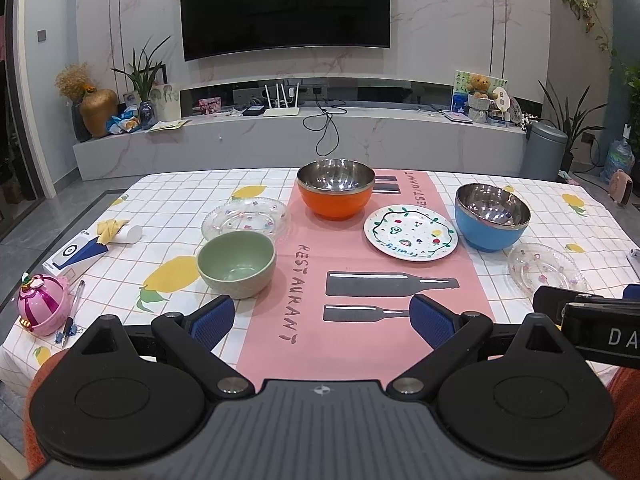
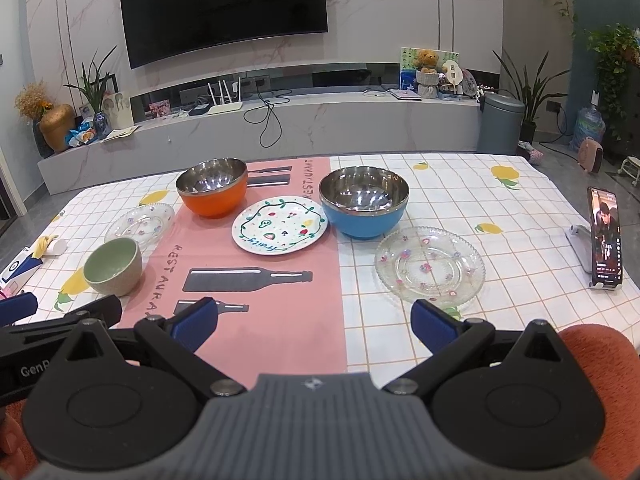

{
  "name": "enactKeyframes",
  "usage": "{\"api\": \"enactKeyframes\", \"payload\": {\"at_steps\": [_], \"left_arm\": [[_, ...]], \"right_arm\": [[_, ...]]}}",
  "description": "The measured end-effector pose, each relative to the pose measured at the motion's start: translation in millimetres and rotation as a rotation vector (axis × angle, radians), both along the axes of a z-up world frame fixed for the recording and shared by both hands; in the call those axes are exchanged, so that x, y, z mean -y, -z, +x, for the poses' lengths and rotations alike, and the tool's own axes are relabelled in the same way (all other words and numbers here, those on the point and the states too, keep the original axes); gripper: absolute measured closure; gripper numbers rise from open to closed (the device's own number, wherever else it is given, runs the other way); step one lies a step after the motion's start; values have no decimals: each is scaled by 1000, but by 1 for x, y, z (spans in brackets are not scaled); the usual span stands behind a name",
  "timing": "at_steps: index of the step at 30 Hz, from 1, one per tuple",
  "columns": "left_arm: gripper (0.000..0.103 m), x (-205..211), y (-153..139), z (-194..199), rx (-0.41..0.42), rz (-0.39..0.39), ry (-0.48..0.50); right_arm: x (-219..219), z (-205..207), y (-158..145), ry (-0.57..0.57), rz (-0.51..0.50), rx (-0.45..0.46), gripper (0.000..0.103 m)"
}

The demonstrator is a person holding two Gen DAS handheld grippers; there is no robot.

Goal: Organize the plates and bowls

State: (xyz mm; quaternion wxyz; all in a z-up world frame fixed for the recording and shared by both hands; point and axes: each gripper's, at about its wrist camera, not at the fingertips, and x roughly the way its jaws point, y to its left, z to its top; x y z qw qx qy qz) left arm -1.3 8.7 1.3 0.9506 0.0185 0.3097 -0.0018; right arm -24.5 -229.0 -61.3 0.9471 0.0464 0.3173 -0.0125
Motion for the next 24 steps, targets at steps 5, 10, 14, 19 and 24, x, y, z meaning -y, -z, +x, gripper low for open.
{"api": "enactKeyframes", "payload": {"at_steps": [5,10,14,19,24], "left_arm": [[0,0,0,0,1,0,-2],[0,1,1,0,1,1,-2],[0,1,1,0,0,-3,-1],[0,2,2,-1,-1,-3,1],[0,2,1,0,-1,-4,0]], "right_arm": [[0,0,0,1,0,0,2],[0,0,0,1,1,-1,2],[0,0,0,0,1,0,3],[-1,0,0,-1,-2,1,2],[-1,0,0,-1,-1,0,2]]}}
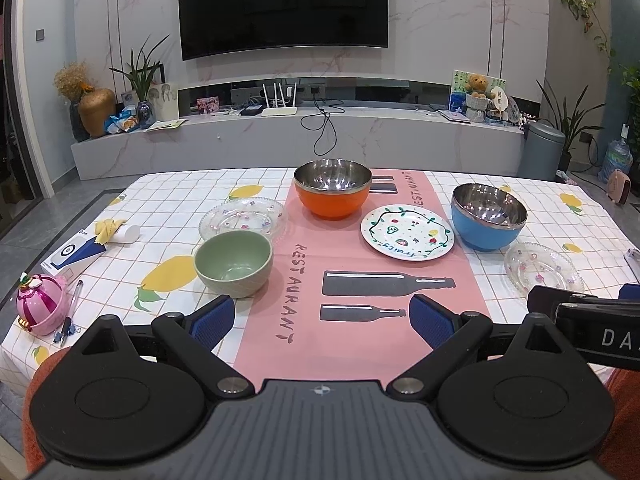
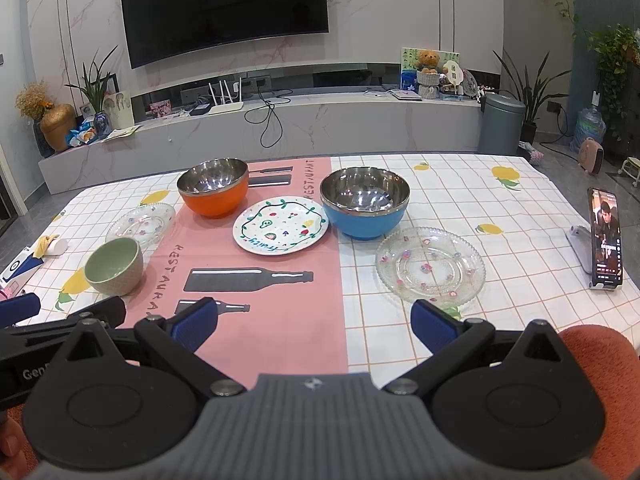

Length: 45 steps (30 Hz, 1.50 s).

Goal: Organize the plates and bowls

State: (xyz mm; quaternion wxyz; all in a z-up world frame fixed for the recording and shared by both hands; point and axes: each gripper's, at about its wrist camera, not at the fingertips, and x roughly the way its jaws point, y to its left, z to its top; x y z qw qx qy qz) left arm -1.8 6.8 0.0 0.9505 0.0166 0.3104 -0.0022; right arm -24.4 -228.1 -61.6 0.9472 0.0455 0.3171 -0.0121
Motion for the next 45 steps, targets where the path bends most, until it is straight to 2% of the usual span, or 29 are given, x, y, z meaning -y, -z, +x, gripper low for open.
{"api": "enactKeyframes", "payload": {"at_steps": [28,36,38,42,45], "left_arm": [[0,1,-1,0,-2,-1,-1],[0,-2,-1,0,16,13,-29],[0,-7,-2,1,19,-8,-40],[0,-19,-3,3,31,-102,-47],[0,-21,-3,6,34,-98,-79]], "right_arm": [[-2,0,3,-6,3,-7,2],[-2,3,4,-14,11,-25,3],[-1,5,5,-18,29,-40,3],[-3,7,6,-15,24,-43,3],[-6,10,6,-19,16,-41,3]]}}
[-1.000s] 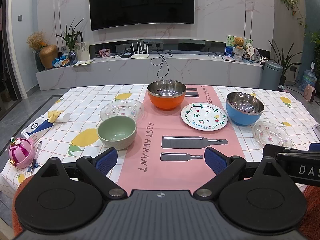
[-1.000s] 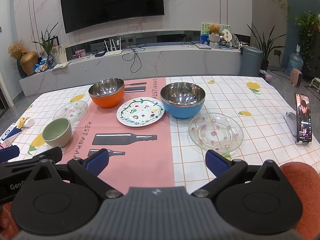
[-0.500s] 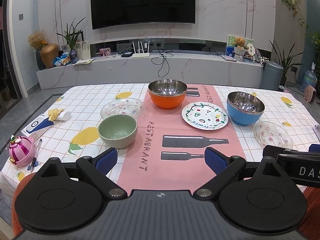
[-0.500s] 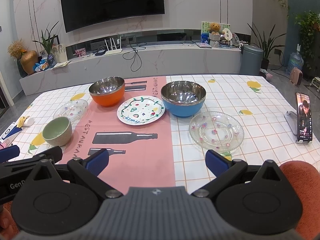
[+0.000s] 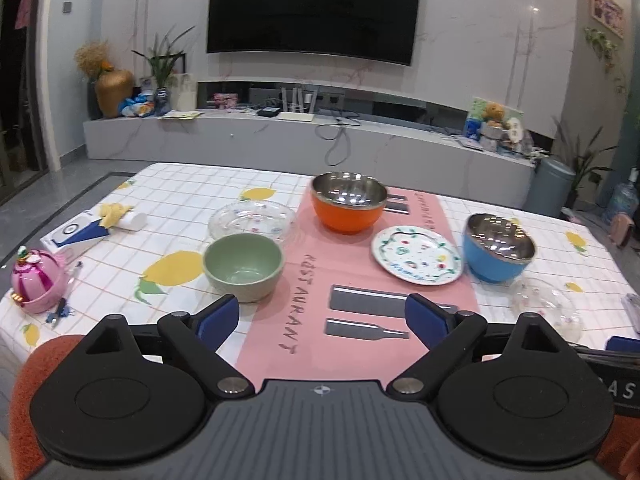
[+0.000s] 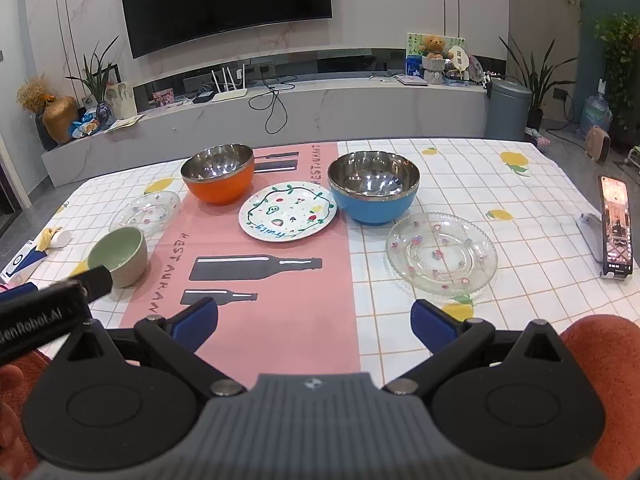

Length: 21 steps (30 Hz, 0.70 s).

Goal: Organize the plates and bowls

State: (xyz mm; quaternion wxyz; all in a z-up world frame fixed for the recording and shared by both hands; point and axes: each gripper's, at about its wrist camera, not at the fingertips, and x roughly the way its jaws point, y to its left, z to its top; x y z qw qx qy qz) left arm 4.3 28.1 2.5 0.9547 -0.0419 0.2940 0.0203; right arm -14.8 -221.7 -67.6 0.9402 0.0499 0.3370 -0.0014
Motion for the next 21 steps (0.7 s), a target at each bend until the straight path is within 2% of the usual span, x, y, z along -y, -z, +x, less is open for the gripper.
{"api": "enactKeyframes", "payload": {"at_steps": [6,10,14,16,18,21], "left_arm": [[0,-7,0,8,38,-28,20],[0,-19,2,22,20,-103,43],[0,-32,4,36,34,-105,-16],[9,-42,4,47,36,-103,-46],[12,-53,4,60,29,-108,-98],[19,-70,7,81,3,-94,-177]], "right_arm": [[-5,9,2,-5,6,27,3],[-13,24,4,-26,14,22,3],[-26,48,8,-80,55,-18,3],[-36,63,10,-120,73,-36,3],[-47,81,11,-150,98,-59,4],[-68,109,15,-176,113,-88,13]]}}
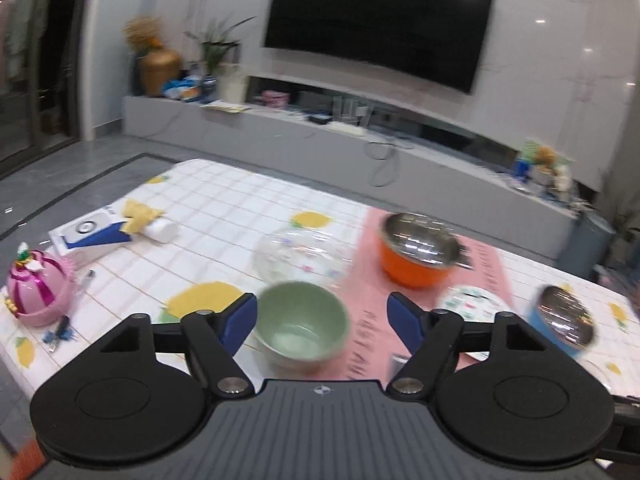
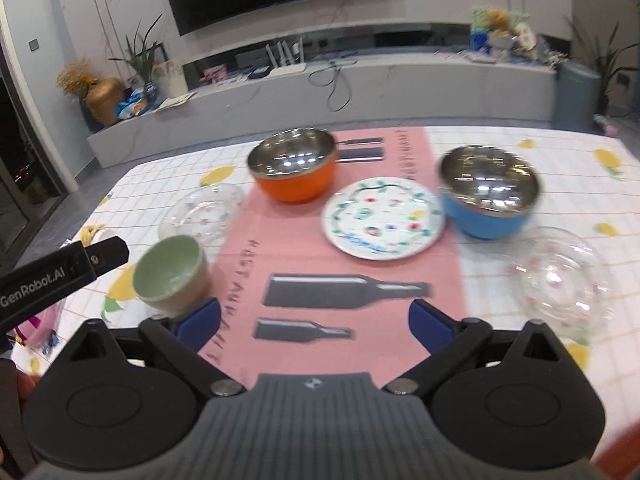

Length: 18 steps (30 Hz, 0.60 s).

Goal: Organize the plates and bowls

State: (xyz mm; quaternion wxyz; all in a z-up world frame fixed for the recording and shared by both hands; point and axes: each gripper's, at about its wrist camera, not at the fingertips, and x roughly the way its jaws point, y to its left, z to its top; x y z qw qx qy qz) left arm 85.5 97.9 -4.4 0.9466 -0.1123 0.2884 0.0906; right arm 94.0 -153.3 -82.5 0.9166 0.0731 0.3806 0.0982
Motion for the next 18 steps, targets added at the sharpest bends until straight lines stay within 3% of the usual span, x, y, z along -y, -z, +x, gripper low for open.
{"api": "enactKeyframes", "payload": {"at_steps": [2,6,11,13,18], "left_arm": [[28,-14,3,16,-52,-17,-52],[44,-40,15,41,-130,-75,-100],[54,-60,39,49,-173,-146,-133],[60,-59,41,48,-168,-155,-122],[63,-43,21,54,-107,-186,-29]], "right_arm": [[-14,21,6,-16,9,-38,22],[-35,52,19,-43,56,-106,30],[-60,80,35,-77,115,-175,44],[-66,86,41,-78,124,-186,44],[-62,93,42,-40,60,-138,46]]}}
